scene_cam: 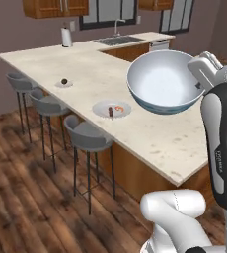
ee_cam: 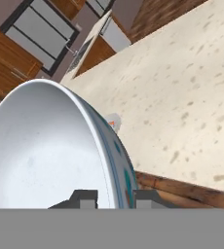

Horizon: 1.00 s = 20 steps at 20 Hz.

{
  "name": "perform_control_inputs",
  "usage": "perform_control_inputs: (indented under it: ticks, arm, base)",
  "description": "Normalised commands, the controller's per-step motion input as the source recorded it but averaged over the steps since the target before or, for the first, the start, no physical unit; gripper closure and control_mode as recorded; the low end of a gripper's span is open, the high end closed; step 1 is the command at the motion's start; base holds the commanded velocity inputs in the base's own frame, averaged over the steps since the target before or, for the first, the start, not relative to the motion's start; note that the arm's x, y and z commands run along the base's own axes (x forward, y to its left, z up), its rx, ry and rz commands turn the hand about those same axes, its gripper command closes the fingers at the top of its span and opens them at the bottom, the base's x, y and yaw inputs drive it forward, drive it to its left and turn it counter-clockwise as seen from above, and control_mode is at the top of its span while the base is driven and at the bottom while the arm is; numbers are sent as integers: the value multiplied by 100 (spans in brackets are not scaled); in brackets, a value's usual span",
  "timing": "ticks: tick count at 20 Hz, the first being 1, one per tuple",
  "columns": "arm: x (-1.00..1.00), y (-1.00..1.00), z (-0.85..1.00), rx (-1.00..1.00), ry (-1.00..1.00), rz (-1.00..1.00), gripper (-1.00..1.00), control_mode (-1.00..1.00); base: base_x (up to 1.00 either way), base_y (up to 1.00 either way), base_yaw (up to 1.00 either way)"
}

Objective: Take the smaller bowl and place it next to the appetizer plate on the dining counter , and place the larger bowl next to the plate with cooked food.

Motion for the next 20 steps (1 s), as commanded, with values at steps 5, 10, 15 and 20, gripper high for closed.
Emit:
perform_control_inputs:
  ticks: [5,10,15,20]
  arm:
    - [0,0,0,0,0,0,100,100]
    - [0,0,0,0,0,0,100,100]
    - [0,0,0,0,0,0,100,100]
    - [0,0,0,0,0,0,100,100]
  base:
    - [42,98,-48]
    - [36,80,-50]
    - [38,80,-50]
    - [37,92,-50]
